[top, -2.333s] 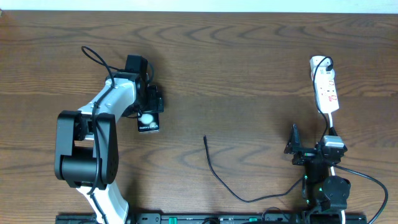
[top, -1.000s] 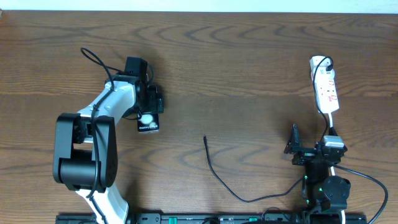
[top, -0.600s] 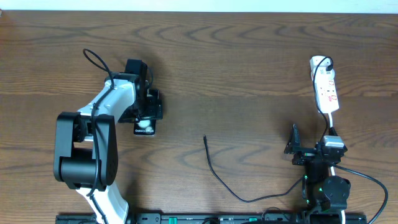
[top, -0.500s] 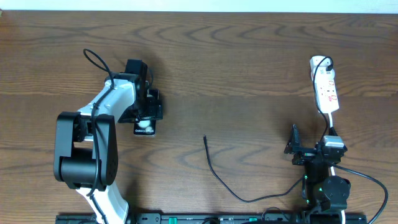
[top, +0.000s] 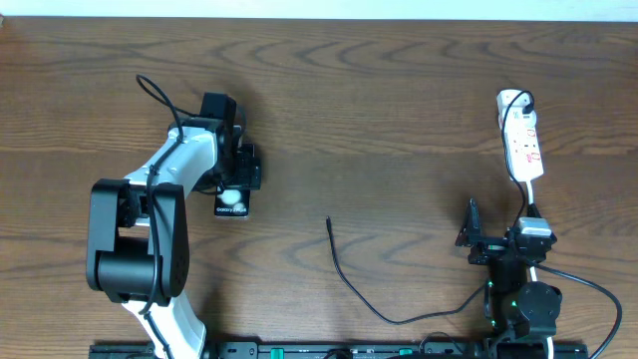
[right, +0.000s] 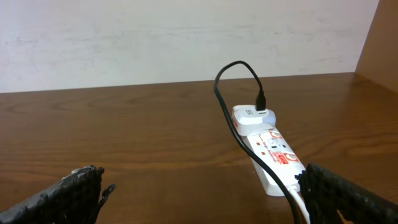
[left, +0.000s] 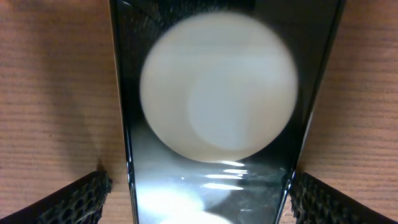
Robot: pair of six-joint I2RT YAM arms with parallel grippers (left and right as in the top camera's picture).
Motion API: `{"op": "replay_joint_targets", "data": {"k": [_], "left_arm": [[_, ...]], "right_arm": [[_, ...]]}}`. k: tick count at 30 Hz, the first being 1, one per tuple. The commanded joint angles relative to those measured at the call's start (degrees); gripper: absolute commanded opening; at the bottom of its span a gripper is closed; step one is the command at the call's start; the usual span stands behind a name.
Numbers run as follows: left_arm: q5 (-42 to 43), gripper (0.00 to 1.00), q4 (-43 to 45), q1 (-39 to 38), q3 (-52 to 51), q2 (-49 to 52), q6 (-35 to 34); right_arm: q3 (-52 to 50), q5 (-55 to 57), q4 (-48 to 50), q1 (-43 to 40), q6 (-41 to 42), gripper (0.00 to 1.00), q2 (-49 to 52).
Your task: Plug charger to phone and switch on socket
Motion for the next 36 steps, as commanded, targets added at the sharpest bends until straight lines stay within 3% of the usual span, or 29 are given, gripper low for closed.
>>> {"op": "replay_joint_targets", "data": {"k": [1, 36], "left_arm": [[0.15, 0.94, 0.39, 0.17, 1.38, 1.36, 2.27], [0.57, 0.93, -1.11, 0.17, 2.64, 4.17, 3.08]], "right_arm": [[-0.07, 0.48, -0.20, 0.59, 0.72, 0.99, -0.26], [-0.07, 0.48, -0.20, 0.59, 0.72, 0.99, -0.26]]}}
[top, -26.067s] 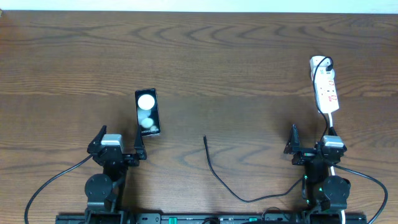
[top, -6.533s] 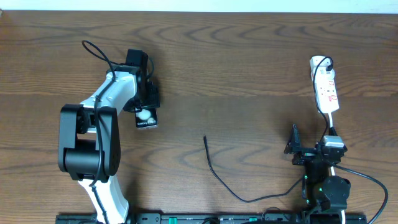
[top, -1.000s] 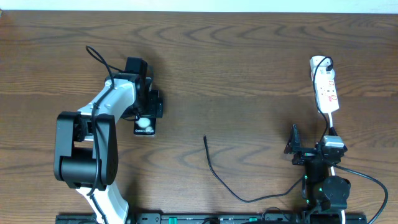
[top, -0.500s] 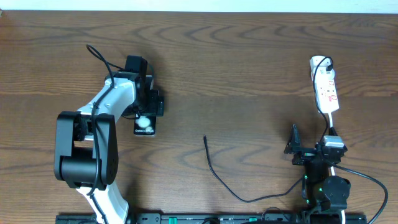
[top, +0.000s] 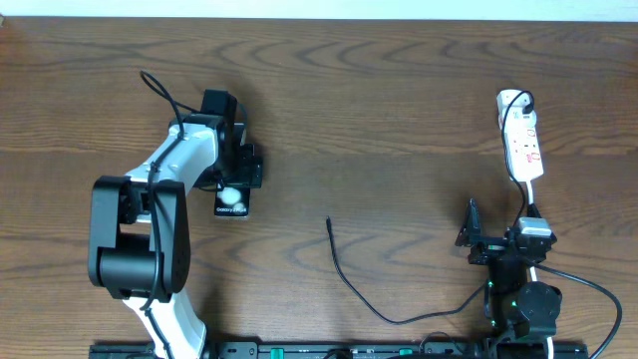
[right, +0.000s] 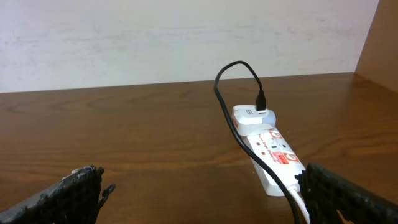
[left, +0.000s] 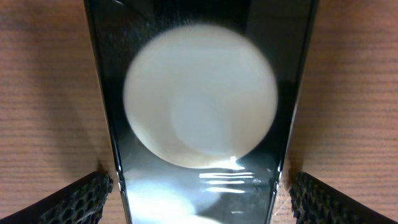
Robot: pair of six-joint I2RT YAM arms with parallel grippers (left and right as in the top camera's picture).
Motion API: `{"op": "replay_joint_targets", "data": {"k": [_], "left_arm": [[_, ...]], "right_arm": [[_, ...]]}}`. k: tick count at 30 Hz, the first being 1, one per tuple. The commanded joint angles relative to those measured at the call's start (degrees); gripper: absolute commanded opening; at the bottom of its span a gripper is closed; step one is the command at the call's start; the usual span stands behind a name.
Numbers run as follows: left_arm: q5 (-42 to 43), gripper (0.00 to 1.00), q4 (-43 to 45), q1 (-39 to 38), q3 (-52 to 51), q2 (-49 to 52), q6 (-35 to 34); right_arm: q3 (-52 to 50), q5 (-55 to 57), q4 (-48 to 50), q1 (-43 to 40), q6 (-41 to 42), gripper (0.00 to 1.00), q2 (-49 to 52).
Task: Plug charger to phone and switch on socket
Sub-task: 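Rotate the held phone slightly with the left gripper, keeping it upright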
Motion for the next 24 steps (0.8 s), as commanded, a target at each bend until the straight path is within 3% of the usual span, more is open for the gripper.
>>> {"op": "replay_joint_targets", "data": {"k": [1, 24], "left_arm": [[-0.50, 0.94, 0.24, 0.17, 0.79, 3.32, 0.83], [0.37, 0.91, -0.74, 0.17, 0.87, 3.54, 1.03]], "right_arm": [[-0.07, 0.46, -0.20, 0.59, 0.74, 0.99, -0.26], [-0.07, 0.46, -0.20, 0.59, 0.74, 0.99, -0.26]]}}
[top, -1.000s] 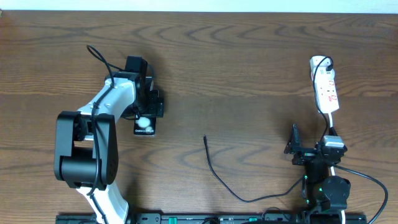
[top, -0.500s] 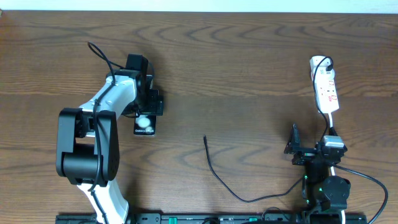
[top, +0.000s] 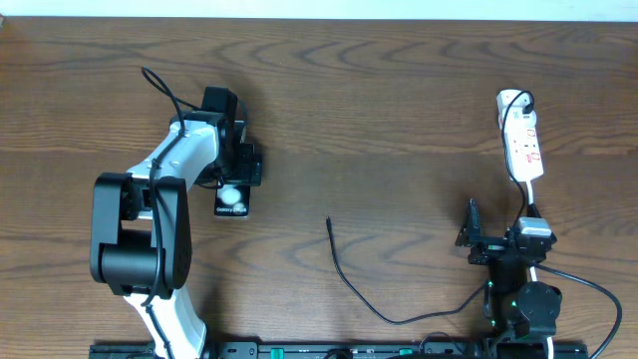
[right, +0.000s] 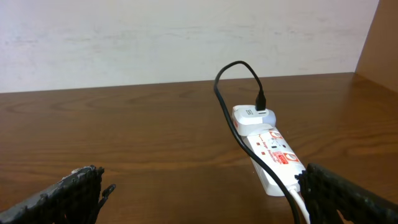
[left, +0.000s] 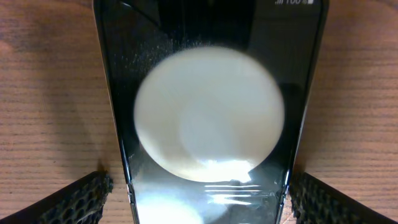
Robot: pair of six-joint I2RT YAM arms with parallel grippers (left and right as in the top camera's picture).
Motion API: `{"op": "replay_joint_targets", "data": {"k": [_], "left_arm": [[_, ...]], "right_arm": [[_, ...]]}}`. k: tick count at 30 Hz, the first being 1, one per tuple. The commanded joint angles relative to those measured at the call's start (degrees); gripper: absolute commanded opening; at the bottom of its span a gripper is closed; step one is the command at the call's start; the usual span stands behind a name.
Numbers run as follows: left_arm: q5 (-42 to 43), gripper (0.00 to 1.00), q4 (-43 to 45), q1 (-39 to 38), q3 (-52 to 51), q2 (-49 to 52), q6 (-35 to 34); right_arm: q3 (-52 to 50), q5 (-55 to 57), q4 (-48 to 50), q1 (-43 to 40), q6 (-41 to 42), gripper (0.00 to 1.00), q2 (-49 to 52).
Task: Plug charger to phone and switch on socket
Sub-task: 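Rotate the held phone slightly with the left gripper, keeping it upright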
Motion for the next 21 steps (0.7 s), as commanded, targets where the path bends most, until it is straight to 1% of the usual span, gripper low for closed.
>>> {"op": "replay_joint_targets", "data": {"k": [1, 3, 7, 12, 18, 21], "left_arm": [[1.40, 0.88, -0.66, 0.17, -0.26, 2.60, 0.39], [1.40, 0.85, -0.66, 0.17, -0.26, 2.60, 0.39], [1.40, 0.84, -0.66, 0.17, -0.26, 2.60, 0.39], [1.40, 0.77, -0.66, 0.17, -0.26, 2.60, 0.39], [1.40, 0.76, -0.66, 0.17, -0.26, 2.60, 0.39], [1.40, 0.71, -0.72, 0.17, -0.26, 2.60, 0.37]], "right_arm": [[-0.07, 0.46, -0.20, 0.59, 0.72, 0.99, -0.26], [-0.07, 0.46, -0.20, 0.59, 0.72, 0.99, -0.26], [-0.07, 0.46, -0.20, 0.59, 0.72, 0.99, -0.26], [-0.07, 0.46, -0.20, 0.59, 0.72, 0.99, -0.26], [-0.07, 0.46, -0.20, 0.59, 0.72, 0.99, -0.26], [-0.07, 0.46, -0.20, 0.59, 0.72, 0.99, -0.26]]}}
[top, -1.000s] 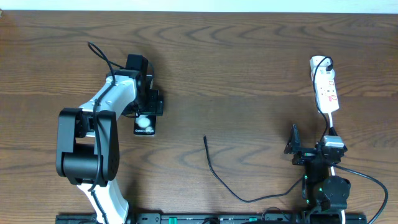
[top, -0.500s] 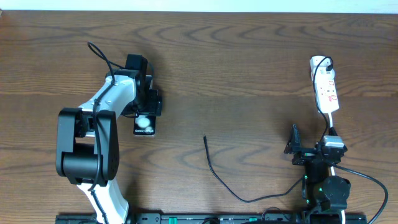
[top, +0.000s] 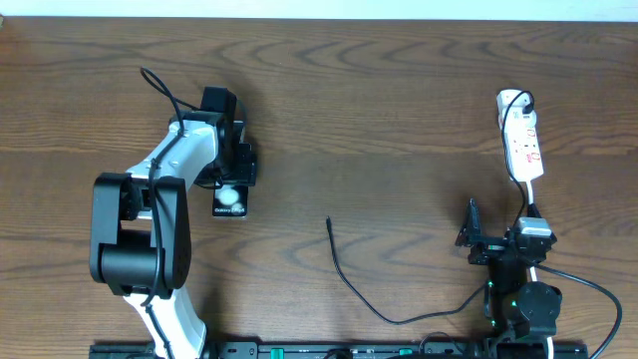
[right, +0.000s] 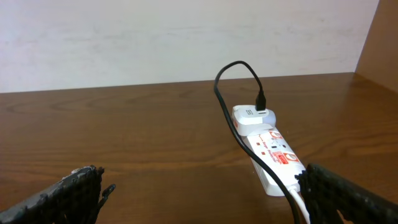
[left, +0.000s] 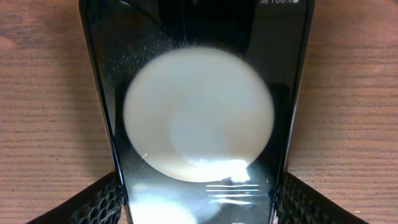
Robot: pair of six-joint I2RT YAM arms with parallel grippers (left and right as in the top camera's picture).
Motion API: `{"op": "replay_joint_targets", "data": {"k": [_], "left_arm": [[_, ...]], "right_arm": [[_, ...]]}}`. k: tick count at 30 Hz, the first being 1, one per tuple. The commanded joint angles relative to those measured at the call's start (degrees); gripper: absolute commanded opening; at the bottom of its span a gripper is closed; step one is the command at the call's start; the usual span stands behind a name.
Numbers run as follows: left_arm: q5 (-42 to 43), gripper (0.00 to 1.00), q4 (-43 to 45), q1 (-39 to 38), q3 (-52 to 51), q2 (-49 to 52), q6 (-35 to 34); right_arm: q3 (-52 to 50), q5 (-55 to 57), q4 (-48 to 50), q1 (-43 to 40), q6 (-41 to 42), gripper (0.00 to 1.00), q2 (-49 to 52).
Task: Plug charger to phone and switch on socket
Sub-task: 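Rotate the held phone slightly with the left gripper, keeping it upright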
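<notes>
A black phone [top: 229,201] lies screen-up on the wooden table, a round glare spot on its glass [left: 198,112]. My left gripper [top: 232,179] reaches over it from above. Its fingers [left: 102,199] press on both long edges of the phone, so it is shut on it. The white power strip [top: 521,140] lies at the far right with a white adapter [right: 254,118] plugged in. The black charger cable's free end [top: 329,221] rests on the table mid-front. My right gripper [top: 488,244] stands open near the front right, holding nothing.
The cable [top: 399,319] loops along the front edge toward the right arm's base. The power strip's own white lead [right: 292,186] runs down beside my right finger [right: 348,193]. A pale wall rises behind the table.
The left fingers have closed in from either side and now touch the phone's edges. The phone sits a touch higher and further left in the overhead view. The right arm has not moved.
The left gripper stood open astride the phone at all three earlier moments, with the phone shifting a little from side to side between its fingers. Now it is shut on the phone. The cable, the power strip and the right gripper stayed where they were.
</notes>
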Motion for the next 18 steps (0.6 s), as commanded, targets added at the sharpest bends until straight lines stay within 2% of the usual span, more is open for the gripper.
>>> {"op": "replay_joint_targets", "data": {"k": [1, 6, 11, 14, 17, 18], "left_arm": [[1.40, 0.71, -0.46, 0.11, -0.28, 2.60, 0.37], [1.40, 0.70, -0.57, 0.11, -0.28, 2.60, 0.37], [1.40, 0.55, -0.79, 0.11, -0.28, 2.60, 0.35], [1.40, 0.38, -0.81, 0.11, -0.28, 2.60, 0.37], [1.40, 0.09, -0.81, 0.11, -0.28, 2.60, 0.35], [1.40, 0.07, -0.79, 0.11, -0.28, 2.60, 0.35]], "right_arm": [[-0.07, 0.48, -0.20, 0.59, 0.72, 0.99, -0.26], [-0.07, 0.48, -0.20, 0.59, 0.72, 0.99, -0.26], [-0.07, 0.48, -0.20, 0.59, 0.72, 0.99, -0.26], [-0.07, 0.48, -0.20, 0.59, 0.72, 0.99, -0.26], [-0.07, 0.48, -0.20, 0.59, 0.72, 0.99, -0.26], [-0.07, 0.48, -0.20, 0.59, 0.72, 0.99, -0.26]]}}
